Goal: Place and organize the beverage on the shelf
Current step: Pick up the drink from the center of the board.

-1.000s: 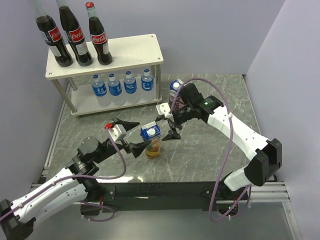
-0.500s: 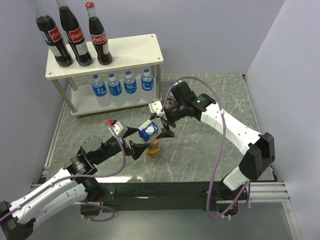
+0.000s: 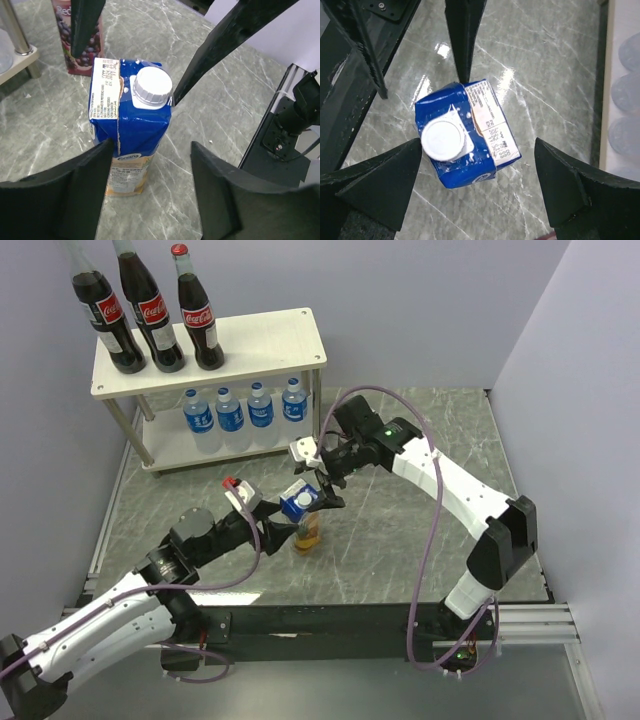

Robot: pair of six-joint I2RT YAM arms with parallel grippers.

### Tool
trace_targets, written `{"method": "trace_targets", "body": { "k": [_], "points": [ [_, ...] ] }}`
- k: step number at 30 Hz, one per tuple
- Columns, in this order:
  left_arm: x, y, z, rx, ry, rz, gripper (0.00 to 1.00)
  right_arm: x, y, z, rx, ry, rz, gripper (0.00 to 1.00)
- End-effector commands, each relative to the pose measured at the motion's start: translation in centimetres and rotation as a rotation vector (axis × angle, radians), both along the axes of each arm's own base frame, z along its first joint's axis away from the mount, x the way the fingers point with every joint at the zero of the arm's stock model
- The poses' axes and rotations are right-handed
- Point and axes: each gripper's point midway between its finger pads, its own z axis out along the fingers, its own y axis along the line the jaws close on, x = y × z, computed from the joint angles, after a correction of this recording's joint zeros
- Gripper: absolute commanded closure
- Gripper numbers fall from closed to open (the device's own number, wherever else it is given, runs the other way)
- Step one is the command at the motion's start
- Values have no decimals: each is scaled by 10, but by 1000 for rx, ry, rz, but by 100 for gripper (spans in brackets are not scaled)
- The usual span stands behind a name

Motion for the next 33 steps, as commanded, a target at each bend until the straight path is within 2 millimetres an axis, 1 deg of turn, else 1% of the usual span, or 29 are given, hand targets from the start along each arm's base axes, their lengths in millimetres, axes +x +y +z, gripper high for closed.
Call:
{"method": "trace_targets", "body": {
  "k": [1, 6, 7, 9, 11, 12, 13, 14, 15, 16, 17, 18, 19, 20, 21, 22, 23, 24, 25, 26, 27, 28, 30, 31, 32, 33],
  "points": [
    [1, 6, 25, -63, -16, 38, 30, -4, 5, -1, -16, 7, 47, 2],
    [0, 17, 29, -92, -14, 86, 20, -6, 7, -15, -67, 39, 49, 5],
    [0, 19, 30, -103, -8, 96, 15, -6, 7, -15, -68, 39, 44, 7],
    [2, 21, 28, -108, -1, 113, 11, -3, 8, -17, -66, 37, 33, 12],
    [4, 22, 27, -114, 8, 129, 0, -3, 7, -14, -67, 43, 16, 17],
    [3, 22, 27, -121, 15, 130, 1, -3, 7, -12, -65, 44, 11, 25],
    [4, 22, 28, -129, 16, 131, 1, -4, 7, -8, -65, 50, 1, 29],
    [3, 21, 25, -134, 22, 130, 1, -3, 5, -6, -68, 49, -14, 38],
    [3, 22, 26, -148, 23, 131, 1, -3, 3, -5, -73, 50, -30, 44],
    [7, 24, 28, -173, 28, 163, 1, -2, 3, 3, -58, 52, -65, 50],
    [8, 25, 24, -177, 36, 175, 1, -2, 1, 5, -58, 54, -81, 55],
    [9, 26, 25, -194, 38, 185, 1, -1, 0, 3, -59, 48, -101, 65],
    [10, 27, 25, -202, 40, 194, 0, -3, -4, 12, -45, 62, -142, 68],
    [10, 27, 23, -213, 39, 195, 1, -1, -5, 15, -39, 64, -179, 74],
    [10, 27, 23, -220, 37, 197, 1, 0, -9, 11, -50, 75, -220, 85],
    [10, 28, 25, -233, 33, 198, 1, 1, -10, 23, -18, 89, -278, 88],
    [11, 27, 24, -239, 25, 199, 1, 3, -11, 26, -9, 103, -322, 90],
    [11, 26, 25, -239, 17, 190, 0, 4, -14, 22, -6, 130, -377, 90],
    [11, 22, 21, -228, 20, 177, 1, 12, -16, 40, 56, 130, -478, 90],
    [12, 20, 19, -222, 21, 170, 0, 15, -18, 45, 83, 138, -520, 90],
    [13, 16, 22, -231, 9, 160, 1, 18, -22, 41, 92, 158, -580, 92],
    [18, 11, 14, -196, 15, 157, 0, 27, -25, 60, 165, 177, -687, 92],
    [23, 3, 17, -182, 6, 154, 1, 32, -29, 67, 196, 203, -765, 94],
    [27, -4, 5, -131, 16, 153, 0, 34, -31, 73, 222, 257, -826, 96],
    [32, -7, 11, -126, 3, 166, 0, 43, -36, 75, 231, 258, -902, 98],
    [34, -12, 10, -109, -8, 168, 0, 46, -38, 81, 245, 266, -930, 98]
  ]
}}
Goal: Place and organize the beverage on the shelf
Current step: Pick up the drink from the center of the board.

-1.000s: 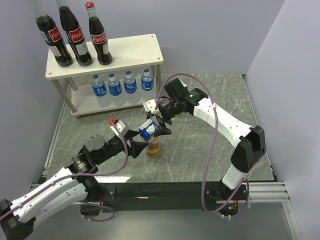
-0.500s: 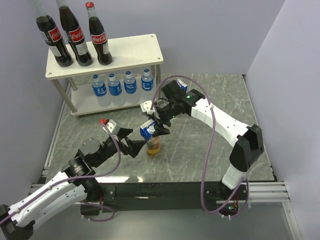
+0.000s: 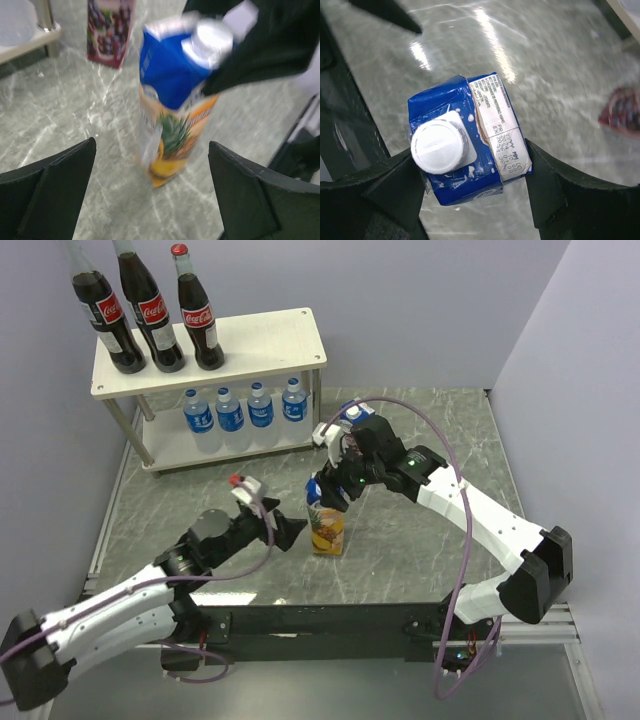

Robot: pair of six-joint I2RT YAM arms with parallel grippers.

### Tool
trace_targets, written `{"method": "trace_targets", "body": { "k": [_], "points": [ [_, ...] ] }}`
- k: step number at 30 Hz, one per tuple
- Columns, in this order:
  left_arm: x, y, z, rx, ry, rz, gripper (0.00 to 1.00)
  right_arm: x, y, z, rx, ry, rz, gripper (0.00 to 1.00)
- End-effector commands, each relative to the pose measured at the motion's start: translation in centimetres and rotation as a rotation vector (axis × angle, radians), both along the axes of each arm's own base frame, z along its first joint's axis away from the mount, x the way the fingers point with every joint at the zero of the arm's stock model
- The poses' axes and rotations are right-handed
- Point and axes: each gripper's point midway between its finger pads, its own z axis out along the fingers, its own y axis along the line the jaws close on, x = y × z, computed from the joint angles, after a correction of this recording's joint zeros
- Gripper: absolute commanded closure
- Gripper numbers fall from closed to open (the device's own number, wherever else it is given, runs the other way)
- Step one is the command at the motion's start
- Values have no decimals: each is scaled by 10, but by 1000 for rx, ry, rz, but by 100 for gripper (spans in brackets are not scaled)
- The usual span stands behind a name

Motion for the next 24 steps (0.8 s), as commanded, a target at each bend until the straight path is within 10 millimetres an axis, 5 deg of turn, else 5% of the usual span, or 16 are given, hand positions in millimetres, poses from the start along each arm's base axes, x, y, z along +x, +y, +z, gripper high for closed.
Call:
{"method": "trace_targets", "body": {
  "k": [1, 9, 13, 24],
  "points": [
    [11, -23, 25, 17, -110, -7, 0, 35, 12, 104, 326, -101, -292, 100],
    [19, -63, 21, 46, -153, -36, 1, 51, -1, 103, 345, -64, -484, 100],
    [24, -80, 18, 57, -145, -10, 1, 55, -8, 119, 401, -101, -538, 100],
    [59, -92, -4, 165, -135, 151, 1, 43, -5, 141, 463, -56, -522, 100]
  ]
}}
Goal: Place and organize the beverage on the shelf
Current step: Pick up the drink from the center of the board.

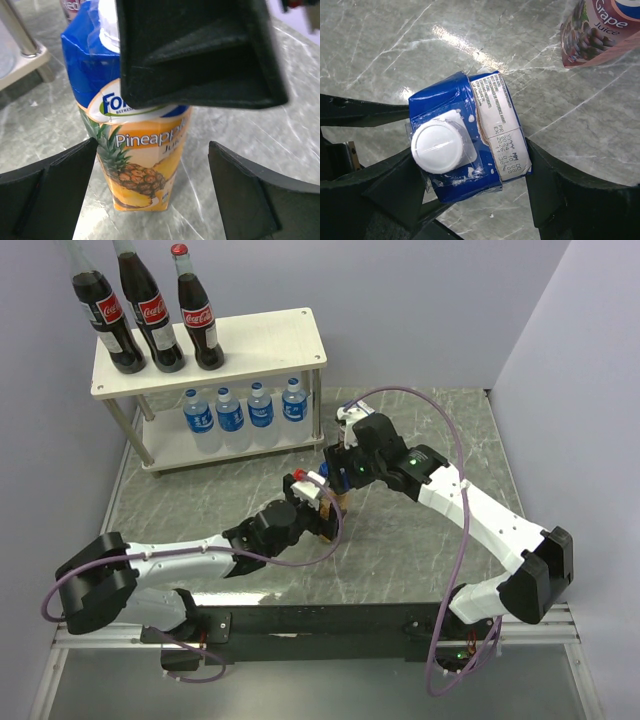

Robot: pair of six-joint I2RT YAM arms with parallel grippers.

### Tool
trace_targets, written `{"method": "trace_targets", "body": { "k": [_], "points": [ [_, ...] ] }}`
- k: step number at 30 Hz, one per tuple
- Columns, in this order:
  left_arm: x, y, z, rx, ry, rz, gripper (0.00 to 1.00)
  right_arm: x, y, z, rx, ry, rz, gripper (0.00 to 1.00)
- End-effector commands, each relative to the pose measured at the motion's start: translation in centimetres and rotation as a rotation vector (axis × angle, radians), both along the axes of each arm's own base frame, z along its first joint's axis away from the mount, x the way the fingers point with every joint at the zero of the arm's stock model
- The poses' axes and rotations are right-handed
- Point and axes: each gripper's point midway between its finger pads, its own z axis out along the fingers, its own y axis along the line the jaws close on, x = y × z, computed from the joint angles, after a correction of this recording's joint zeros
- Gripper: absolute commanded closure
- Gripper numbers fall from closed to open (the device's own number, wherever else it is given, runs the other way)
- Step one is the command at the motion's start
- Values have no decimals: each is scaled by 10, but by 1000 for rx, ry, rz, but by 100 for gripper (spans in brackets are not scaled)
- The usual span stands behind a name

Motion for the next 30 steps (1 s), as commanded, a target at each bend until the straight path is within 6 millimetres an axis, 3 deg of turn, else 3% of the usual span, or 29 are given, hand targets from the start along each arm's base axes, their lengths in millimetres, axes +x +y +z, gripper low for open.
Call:
{"method": "trace_targets", "body": {
  "k": [1, 10, 18, 23, 26, 27, 30],
  "points": [
    [21, -1, 30, -44, -78, 97, 0, 5, 25, 142, 366, -284, 32, 100],
    [29, -14, 30, -8, -108, 84, 1, -10, 24, 162, 416, -292, 74, 100],
    [34, -20, 38, -6, -126, 57, 3, -19, 21, 167, 429, -296, 101, 100],
    [32, -23, 38, -18, -120, 7, 16, -19, 18, 173, 442, -305, 101, 100],
    [27, -26, 41, -36, -130, -33, 30, -18, 16, 174, 445, -302, 98, 100],
    [25, -25, 41, -41, -132, -40, 39, -18, 15, 174, 446, -301, 96, 100],
    [20, -26, 47, -69, -152, -65, 51, -17, 16, 173, 449, -298, 95, 100]
  ]
}}
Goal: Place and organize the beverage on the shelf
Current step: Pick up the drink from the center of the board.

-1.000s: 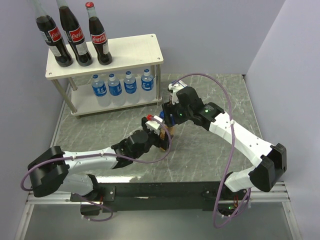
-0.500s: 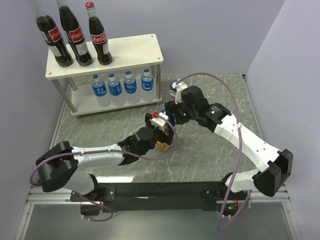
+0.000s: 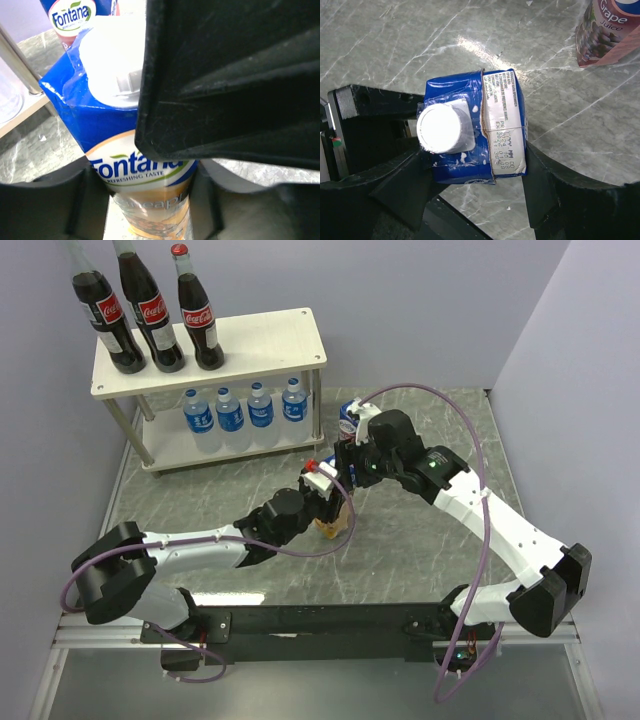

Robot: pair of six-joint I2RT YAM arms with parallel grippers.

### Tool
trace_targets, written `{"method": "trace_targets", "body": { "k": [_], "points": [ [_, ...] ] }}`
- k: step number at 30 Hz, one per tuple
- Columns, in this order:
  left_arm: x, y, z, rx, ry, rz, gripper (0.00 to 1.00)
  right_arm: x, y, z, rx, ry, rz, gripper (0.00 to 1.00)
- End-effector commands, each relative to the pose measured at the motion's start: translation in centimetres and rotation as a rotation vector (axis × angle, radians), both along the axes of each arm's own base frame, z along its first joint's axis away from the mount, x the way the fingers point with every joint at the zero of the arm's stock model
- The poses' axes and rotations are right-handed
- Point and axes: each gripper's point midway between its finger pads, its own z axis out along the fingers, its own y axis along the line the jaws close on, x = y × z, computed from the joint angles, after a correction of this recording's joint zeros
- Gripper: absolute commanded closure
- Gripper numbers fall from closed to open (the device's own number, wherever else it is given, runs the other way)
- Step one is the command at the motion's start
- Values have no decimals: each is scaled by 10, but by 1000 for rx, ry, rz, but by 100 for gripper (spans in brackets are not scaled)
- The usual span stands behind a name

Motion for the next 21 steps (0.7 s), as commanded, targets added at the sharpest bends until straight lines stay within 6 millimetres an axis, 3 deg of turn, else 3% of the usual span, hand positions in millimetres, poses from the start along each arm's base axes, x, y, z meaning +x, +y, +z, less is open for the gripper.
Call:
{"method": "trace_targets", "body": {
  "k": [1, 7, 8, 9, 15, 18, 21],
  "points": [
    [-6, -5, 34, -103, -60, -58, 52, -2, 20, 141, 337, -318, 73, 100],
    [-15, -6, 46, -124, -84, -107, 62, 0, 20, 141, 340, -314, 84, 100],
    [-15, -6, 48, -128, -87, -109, 66, 0, 19, 141, 337, -317, 88, 96],
    [-17, -6, 50, -132, -89, -115, 68, 0, 19, 143, 338, -321, 92, 92],
    [-20, -3, 62, -161, -100, -119, 82, -3, 14, 154, 337, -363, 124, 42],
    [-21, 0, 67, -172, -105, -118, 86, -3, 7, 162, 334, -397, 124, 28],
    [-23, 3, 74, -182, -112, -115, 89, -4, 1, 171, 330, -419, 123, 25]
  ]
}}
